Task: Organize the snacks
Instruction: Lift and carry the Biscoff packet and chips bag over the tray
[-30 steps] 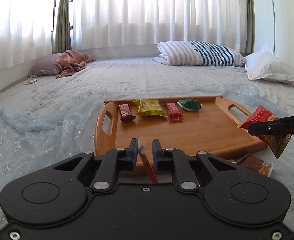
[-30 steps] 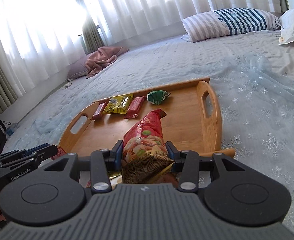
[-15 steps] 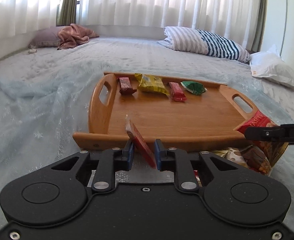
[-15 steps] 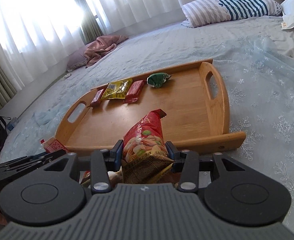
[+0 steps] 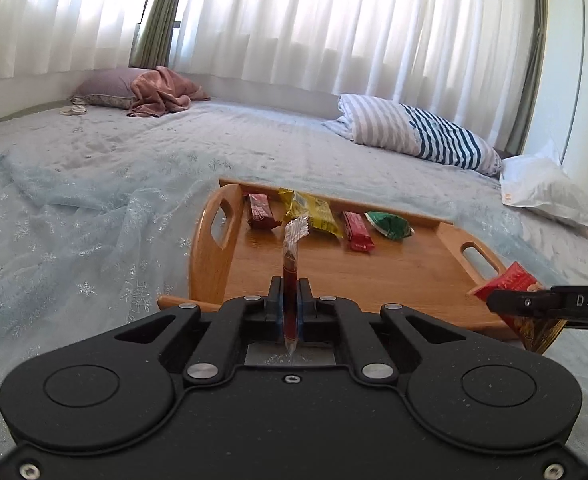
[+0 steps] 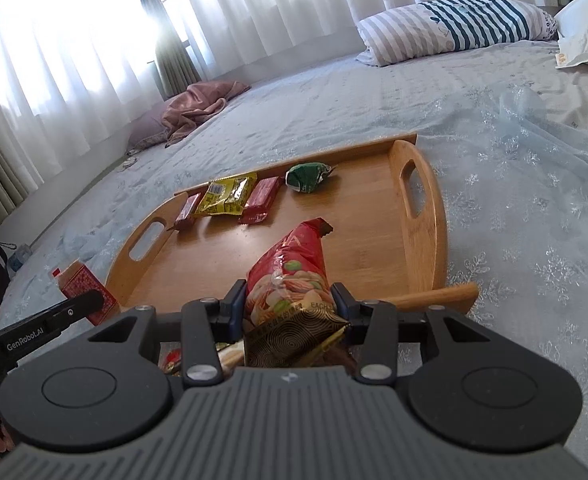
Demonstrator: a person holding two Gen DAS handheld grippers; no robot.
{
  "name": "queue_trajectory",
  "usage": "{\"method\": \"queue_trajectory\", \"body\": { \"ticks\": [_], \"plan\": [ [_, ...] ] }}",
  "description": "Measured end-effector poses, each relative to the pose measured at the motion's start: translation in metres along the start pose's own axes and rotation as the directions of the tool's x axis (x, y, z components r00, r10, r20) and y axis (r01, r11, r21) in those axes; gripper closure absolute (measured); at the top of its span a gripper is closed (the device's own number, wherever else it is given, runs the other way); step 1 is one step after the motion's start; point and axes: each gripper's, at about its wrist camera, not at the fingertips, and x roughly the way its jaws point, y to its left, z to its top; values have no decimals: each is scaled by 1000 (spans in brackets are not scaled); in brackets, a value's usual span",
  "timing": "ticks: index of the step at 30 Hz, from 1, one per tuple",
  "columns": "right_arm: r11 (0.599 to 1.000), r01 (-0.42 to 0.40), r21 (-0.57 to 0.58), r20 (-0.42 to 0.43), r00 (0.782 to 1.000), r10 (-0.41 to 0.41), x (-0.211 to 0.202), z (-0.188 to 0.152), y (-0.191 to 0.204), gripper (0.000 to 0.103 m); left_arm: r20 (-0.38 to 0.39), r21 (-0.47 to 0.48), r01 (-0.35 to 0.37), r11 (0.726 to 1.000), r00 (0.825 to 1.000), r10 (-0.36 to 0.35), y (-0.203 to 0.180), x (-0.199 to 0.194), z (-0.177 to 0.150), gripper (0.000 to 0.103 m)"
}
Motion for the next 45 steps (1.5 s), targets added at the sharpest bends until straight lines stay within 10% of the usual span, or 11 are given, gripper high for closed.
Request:
{"method": "queue_trajectory", "body": {
  "ticks": [24,45],
  "plan": [
    [976,170,137,-53,985,-164,119,91,-51,55,-22,177,21,984,1000,-17,3,62,47,98],
    [963,268,-31,-104,957,-270,186,122,-32,54,-161,276,88,957,986,-44,-5,108,51,97]
  ]
}}
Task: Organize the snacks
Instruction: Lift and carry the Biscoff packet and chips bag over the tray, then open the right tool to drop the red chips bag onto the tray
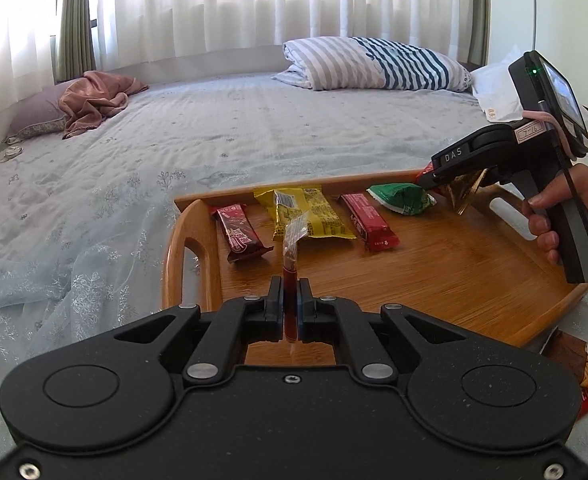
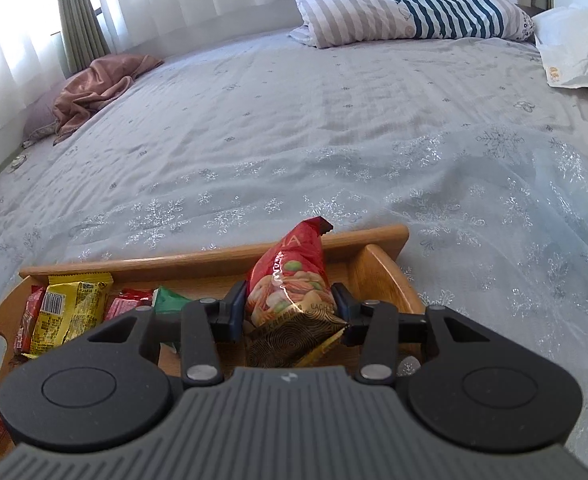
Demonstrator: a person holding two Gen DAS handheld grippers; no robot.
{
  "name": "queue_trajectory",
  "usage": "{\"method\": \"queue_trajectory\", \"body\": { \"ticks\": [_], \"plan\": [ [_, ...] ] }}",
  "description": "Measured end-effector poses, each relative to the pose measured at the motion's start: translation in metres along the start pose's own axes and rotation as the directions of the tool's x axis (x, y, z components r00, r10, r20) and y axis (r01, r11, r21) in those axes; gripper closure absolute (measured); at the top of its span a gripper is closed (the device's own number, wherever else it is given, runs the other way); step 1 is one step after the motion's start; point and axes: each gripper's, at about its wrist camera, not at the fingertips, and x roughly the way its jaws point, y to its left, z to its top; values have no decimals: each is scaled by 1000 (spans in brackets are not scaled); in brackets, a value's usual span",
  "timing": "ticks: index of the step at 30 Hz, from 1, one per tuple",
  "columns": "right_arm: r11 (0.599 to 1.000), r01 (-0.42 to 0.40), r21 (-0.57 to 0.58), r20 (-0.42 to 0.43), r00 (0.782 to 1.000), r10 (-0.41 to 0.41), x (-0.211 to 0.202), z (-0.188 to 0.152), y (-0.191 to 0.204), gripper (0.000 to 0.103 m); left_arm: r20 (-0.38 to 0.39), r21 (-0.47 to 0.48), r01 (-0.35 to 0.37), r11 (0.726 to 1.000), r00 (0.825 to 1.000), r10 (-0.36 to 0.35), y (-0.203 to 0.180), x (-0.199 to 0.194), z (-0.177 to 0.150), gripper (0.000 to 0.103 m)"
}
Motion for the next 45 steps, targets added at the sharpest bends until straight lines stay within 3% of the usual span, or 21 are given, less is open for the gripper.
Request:
{"method": "queue_trajectory", "body": {
  "ticks": [9,12,16,19,22,25,35,42,45],
  "plan": [
    [995,49,-88,-14,999,-50,7,5,18,47,-12,16,-2,1000,1000,3,2,1,2,97],
    [991,75,-107,1,997,-75,6,5,21,36,-15,10,-1,1000,1000,1,2,1,1,97],
    [988,76,-134,62,996,-68,-6,6,24,12,-26,-12,-9,1000,1000,8,5,3,1,97],
    [973,109,-205,115,990,-87,-19,6,33,11,-37,-11,-12,1000,999,11,6,3,1,97],
    [958,129,-255,167,982,-87,-35,3,42,0,-48,-29,-2,1000,999,1,9,4,1,97],
    [959,102,-264,196,979,-50,-54,-4,47,0,-65,-42,12,999,998,-14,11,7,1,97],
    [941,1,-339,179,982,63,-92,-28,59,0,-123,-25,1,1000,992,-4,12,27,0,94],
    [927,-24,-375,197,975,105,-117,-42,61,0,-129,-23,-20,1000,991,17,20,36,9,86],
    [925,-30,-379,200,973,113,-124,-46,59,0,-122,-17,-32,999,992,30,21,36,14,73]
  ]
}}
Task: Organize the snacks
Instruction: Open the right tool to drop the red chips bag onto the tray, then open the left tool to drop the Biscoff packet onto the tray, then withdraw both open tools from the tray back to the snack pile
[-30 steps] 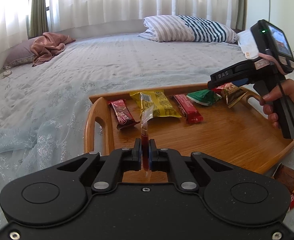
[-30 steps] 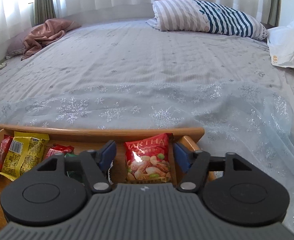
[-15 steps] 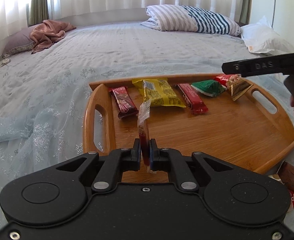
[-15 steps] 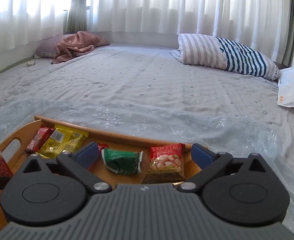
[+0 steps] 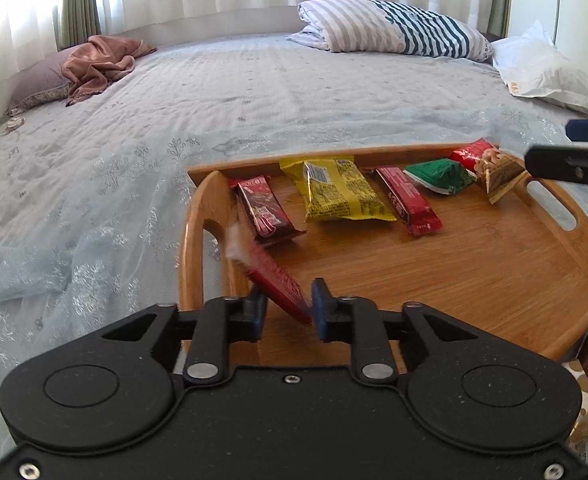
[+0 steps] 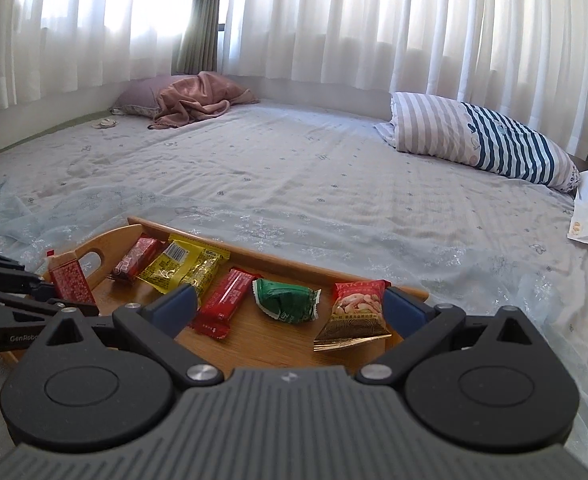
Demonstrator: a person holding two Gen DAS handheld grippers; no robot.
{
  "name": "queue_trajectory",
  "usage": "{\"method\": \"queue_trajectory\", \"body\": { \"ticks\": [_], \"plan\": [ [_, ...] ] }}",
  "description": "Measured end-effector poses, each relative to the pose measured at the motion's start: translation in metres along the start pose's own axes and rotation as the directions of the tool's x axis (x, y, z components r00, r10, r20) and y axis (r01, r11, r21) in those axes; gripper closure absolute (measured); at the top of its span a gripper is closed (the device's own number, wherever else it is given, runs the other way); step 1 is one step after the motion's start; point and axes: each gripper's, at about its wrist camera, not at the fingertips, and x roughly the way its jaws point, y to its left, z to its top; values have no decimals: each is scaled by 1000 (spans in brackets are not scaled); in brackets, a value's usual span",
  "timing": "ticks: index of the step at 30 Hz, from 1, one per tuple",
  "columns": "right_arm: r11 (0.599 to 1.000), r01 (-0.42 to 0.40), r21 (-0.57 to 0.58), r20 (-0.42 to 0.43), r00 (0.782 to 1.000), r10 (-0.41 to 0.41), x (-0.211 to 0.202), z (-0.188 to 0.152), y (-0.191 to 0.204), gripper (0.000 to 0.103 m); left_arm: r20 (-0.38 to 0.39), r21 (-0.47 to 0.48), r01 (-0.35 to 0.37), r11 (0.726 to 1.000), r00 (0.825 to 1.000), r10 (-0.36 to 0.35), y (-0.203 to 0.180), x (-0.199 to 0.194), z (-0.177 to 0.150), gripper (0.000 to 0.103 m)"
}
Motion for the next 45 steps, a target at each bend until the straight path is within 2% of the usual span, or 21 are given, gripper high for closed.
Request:
{"method": "queue_trajectory", "body": {
  "ticks": [1,5,9,13,21,25,29,30,31,34,39,42,45],
  "plan": [
    [1000,-2,0,1,1000,2,-2,-2,0,0,3,-1,-1,1000,1000,1,0,-1,2,66],
    [1000,-4,9,-6,1000,4,-8,-8,-2,0,1,-12,-11,1000,1000,11,1,-3,6,58],
    [999,-12,36,-17,1000,13,-15,-16,-6,0,-10,-30,11,999,1000,-11,-2,-13,7,37],
    [997,-37,74,-31,999,39,-25,-28,-11,0,8,-11,22,1000,1000,-22,-11,-33,1,31],
    [988,-47,145,-81,995,59,-56,-60,-20,0,121,-4,57,998,991,-56,-27,-98,-21,18],
    [978,-62,197,-117,989,86,-65,-80,-25,0,148,5,49,999,988,-49,-35,-122,-36,9],
    [980,-70,184,-156,983,100,-71,-97,-19,0,121,-36,47,998,992,-42,-37,-131,-54,7],
    [983,-71,170,-165,981,99,-72,-100,-16,0,111,-37,46,998,993,-42,-38,-132,-57,3],
    [985,-70,158,-170,981,97,-73,-103,-13,0,103,-24,36,999,994,-34,-41,-133,-62,0],
    [983,-70,170,-180,978,101,-74,-112,-7,0,100,1,21,1000,995,-21,-48,-138,-76,0],
    [979,-43,199,-197,977,83,-69,-124,-7,0,39,-89,96,991,995,-93,-46,-132,-97,0],
    [981,-13,194,-211,976,55,-63,-129,-9,5,23,-108,100,989,995,-98,-46,-129,-108,0],
    [985,7,170,-210,977,30,-60,-130,-8,5,23,-88,97,991,995,-95,-50,-130,-115,0]
  ]
}}
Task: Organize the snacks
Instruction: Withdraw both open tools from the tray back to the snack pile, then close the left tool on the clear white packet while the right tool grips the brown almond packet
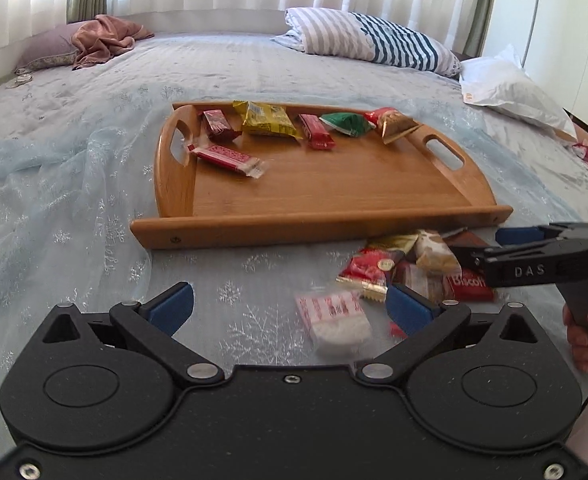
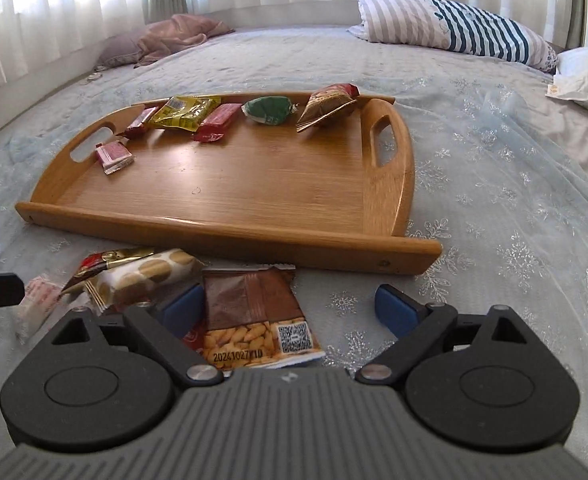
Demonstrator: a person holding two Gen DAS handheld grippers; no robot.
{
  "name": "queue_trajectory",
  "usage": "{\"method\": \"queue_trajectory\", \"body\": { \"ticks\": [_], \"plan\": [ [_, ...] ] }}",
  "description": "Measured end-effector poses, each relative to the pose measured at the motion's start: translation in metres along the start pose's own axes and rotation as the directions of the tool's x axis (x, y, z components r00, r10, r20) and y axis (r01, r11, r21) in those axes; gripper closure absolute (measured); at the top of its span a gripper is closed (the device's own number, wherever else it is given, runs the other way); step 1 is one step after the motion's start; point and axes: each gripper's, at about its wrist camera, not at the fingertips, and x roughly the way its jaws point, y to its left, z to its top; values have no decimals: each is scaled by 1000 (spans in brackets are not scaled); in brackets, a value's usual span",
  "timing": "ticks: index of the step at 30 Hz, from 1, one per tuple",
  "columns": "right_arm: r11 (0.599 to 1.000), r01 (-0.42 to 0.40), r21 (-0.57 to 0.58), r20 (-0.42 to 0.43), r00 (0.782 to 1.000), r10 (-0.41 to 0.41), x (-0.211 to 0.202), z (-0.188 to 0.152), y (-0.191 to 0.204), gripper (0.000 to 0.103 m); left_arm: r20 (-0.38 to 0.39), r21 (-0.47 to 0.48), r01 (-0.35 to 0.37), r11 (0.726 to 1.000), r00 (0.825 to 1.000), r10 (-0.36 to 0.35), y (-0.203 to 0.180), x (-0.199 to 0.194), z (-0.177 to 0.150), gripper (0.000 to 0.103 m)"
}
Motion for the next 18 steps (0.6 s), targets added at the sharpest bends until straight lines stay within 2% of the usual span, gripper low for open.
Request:
{"method": "queue_trajectory", "body": {
  "ticks": [4,6,8,11,14,15,17,18],
  "plan": [
    [999,12,-36,15,1000,-12,1,-2,6,9,-3,53,-1,999,1000,1,-10,0,-7,0],
    [999,12,-44,22,1000,-11,1,-2,7,18,-8,70,-10,997,1000,10,-14,2,-10,0],
    [998,17,-56,32,999,-15,0,-1,9,33,-13,84,-15,996,1000,16,-18,5,-12,0],
    [997,30,-74,41,999,-27,-3,-1,12,40,-2,101,-41,994,999,41,-21,10,-17,3],
    [998,30,-62,44,999,-28,-3,-2,12,40,23,110,-72,991,997,70,-23,16,-21,11],
    [998,32,-60,45,999,-29,-3,-2,12,40,23,103,-67,992,998,65,-22,18,-21,17],
    [998,37,-59,49,998,-34,-4,-3,14,42,36,70,-33,997,999,30,-18,19,-22,30],
    [997,39,-62,51,998,-36,-4,-4,15,42,48,59,-19,998,999,16,-16,18,-22,43]
  ]
}}
